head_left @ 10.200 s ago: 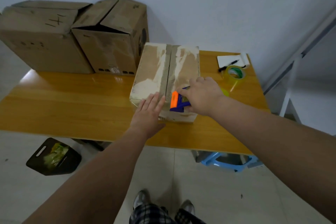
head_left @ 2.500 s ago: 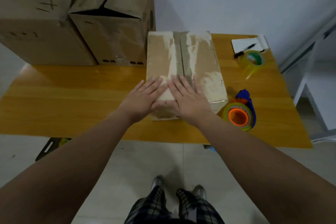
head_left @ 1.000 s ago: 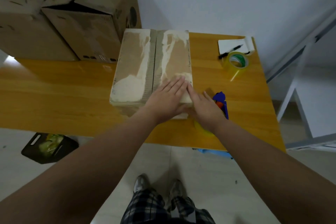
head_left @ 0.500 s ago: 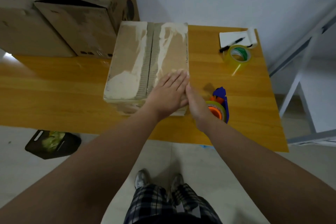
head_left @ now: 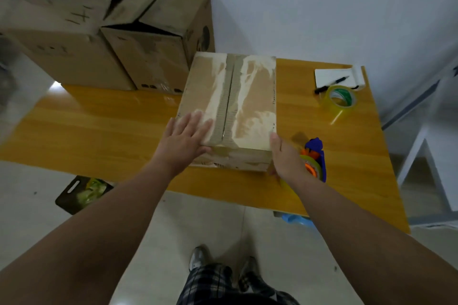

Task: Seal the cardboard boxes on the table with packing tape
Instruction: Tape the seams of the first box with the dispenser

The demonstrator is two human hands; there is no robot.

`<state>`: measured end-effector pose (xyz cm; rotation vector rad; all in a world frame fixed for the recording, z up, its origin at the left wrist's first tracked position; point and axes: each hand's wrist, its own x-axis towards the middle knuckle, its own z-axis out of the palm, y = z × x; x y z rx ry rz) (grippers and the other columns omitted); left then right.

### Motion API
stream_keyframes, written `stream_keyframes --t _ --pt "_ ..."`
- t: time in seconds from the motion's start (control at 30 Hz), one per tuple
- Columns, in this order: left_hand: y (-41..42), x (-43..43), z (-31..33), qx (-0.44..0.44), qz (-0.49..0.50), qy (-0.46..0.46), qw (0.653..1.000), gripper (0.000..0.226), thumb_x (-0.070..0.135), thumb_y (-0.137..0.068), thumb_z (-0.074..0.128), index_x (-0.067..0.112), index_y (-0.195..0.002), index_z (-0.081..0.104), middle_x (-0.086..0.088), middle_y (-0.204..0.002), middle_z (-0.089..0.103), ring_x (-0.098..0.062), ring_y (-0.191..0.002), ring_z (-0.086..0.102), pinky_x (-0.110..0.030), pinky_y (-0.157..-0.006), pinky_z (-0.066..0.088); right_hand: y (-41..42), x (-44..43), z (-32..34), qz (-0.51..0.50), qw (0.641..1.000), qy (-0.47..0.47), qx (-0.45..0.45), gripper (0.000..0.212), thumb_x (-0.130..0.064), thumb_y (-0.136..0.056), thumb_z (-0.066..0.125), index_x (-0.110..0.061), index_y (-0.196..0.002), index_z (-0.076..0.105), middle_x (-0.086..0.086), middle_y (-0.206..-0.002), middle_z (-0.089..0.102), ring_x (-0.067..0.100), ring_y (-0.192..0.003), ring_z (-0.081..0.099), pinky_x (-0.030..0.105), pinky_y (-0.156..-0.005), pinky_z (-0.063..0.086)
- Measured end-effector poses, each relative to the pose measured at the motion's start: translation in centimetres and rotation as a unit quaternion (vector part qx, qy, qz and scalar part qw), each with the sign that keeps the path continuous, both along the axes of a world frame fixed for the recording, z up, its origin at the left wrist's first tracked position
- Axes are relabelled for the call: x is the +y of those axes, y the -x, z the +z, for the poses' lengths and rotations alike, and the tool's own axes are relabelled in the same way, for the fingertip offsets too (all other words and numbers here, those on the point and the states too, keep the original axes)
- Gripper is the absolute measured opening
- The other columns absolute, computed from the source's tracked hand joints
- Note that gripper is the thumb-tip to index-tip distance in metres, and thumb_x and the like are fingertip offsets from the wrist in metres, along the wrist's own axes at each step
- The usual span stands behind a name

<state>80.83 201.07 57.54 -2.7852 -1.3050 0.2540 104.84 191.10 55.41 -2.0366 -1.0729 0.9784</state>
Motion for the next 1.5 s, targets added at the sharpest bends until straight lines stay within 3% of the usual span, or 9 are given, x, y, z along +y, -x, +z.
stream_keyframes --t 0.13,0.3,0.43,0.53,0.77,0.97,1.2,1.3,1.5 --pt "0.8 0.0 -0.1 -0.056 0.128 0.084 0.987 0.075 0.061 -0.089 0.028 0.031 -0.150 -0.004 -0.014 -0.156 -0.015 -0.036 -0.143 0.005 -0.051 -0.109 0.029 0.0 0.1 1.0 -0.019 0.999 0.037 -0.002 0.061 -0.058 -0.098 0.020 -0.016 -0.130 0.050 0.010 -0.076 0.064 0.027 -0.057 0.066 0.032 -0.044 0.053" --pt "1.7 -2.0 0.3 -0.178 0.137 0.100 0.969 0.065 0.046 -0.093 0.048 0.019 -0.147 0.025 -0.014 -0.138 0.044 -0.032 -0.113 0.051 -0.038 -0.081 0.046 -0.5 1.3 2.4 -0.235 0.959 -0.013 0.156 0.049 -0.043 -0.097 0.046 -0.009 -0.133 0.043 0.015 -0.125 0.052 0.035 -0.099 0.060 0.047 -0.073 0.058" --pt "0.0 -5.2 0.7 -0.153 0.002 0.053 0.987 0.059 0.044 -0.092 0.051 0.015 -0.142 0.038 -0.008 -0.130 0.051 -0.025 -0.112 0.049 -0.033 -0.083 0.043 -1.4 -0.1 2.6 -0.360 0.884 -0.045 0.295 0.093 -0.030 -0.079 0.077 -0.015 -0.149 0.017 0.010 -0.141 0.038 0.023 -0.096 0.052 0.039 -0.081 0.057" --pt "-3.2 -7.1 1.3 -0.156 -0.097 0.086 0.979 0.052 0.041 -0.094 0.050 0.015 -0.138 0.043 -0.007 -0.130 0.052 -0.025 -0.116 0.048 -0.034 -0.091 0.040 0.5 -1.0 2.9 -0.298 0.875 0.023 0.382 0.074 -0.031 -0.078 0.077 -0.016 -0.138 0.037 0.012 -0.133 0.048 0.029 -0.107 0.054 0.044 -0.076 0.058" --pt "-5.0 -6.7 2.6 -0.152 -0.197 0.058 0.967 0.035 0.034 -0.095 0.044 0.015 -0.121 0.059 -0.008 -0.113 0.055 -0.027 -0.103 0.051 -0.039 -0.084 0.044 0.7 -1.8 3.5 -0.230 0.918 0.126 0.296 0.070 -0.028 -0.083 0.074 -0.018 -0.141 0.035 0.013 -0.135 0.048 0.040 -0.115 0.050 0.062 -0.085 0.049" --pt "0.2 0.2 2.0 -0.042 0.125 0.084 0.988 0.061 0.059 -0.093 0.025 0.034 -0.148 0.016 -0.008 -0.158 0.003 -0.034 -0.144 0.000 -0.056 -0.112 0.003 -0.5 -2.2 5.0 -0.110 0.940 0.205 0.250 0.050 -0.028 -0.089 0.067 -0.025 -0.133 0.043 0.008 -0.135 0.046 0.041 -0.115 0.050 0.057 -0.072 0.054" --pt "4.0 -0.9 0.2 -0.108 0.273 0.116 0.949 0.081 0.068 -0.089 0.016 0.017 -0.151 0.005 -0.016 -0.157 -0.006 -0.043 -0.139 0.015 -0.049 -0.111 0.020 0.5 2.5 5.7 -0.117 0.990 0.070 -0.037 0.054 -0.029 -0.099 0.049 -0.009 -0.145 0.031 0.018 -0.142 0.042 0.035 -0.117 0.051 0.038 -0.065 0.054" --pt "3.7 -2.9 0.3 -0.167 0.247 0.093 0.950 0.077 0.065 -0.091 0.024 0.015 -0.149 0.014 -0.018 -0.154 0.010 -0.040 -0.134 0.025 -0.046 -0.106 0.029 0.7 3.7 5.1 -0.232 0.972 -0.019 0.035 0.081 -0.024 -0.092 0.062 -0.020 -0.153 0.008 0.010 -0.158 0.016 0.032 -0.142 0.023 0.046 -0.108 0.036" --pt "1.4 -5.9 0.5 -0.137 0.015 0.070 0.988 0.058 0.042 -0.096 0.036 0.026 -0.149 0.019 -0.011 -0.155 0.018 -0.031 -0.139 0.021 -0.042 -0.110 0.025 3.4 2.5 3.1 -0.093 0.970 -0.018 0.224 0.057 -0.019 -0.095 0.058 -0.026 -0.145 0.032 0.003 -0.138 0.049 0.023 -0.114 0.052 0.042 -0.093 0.049"
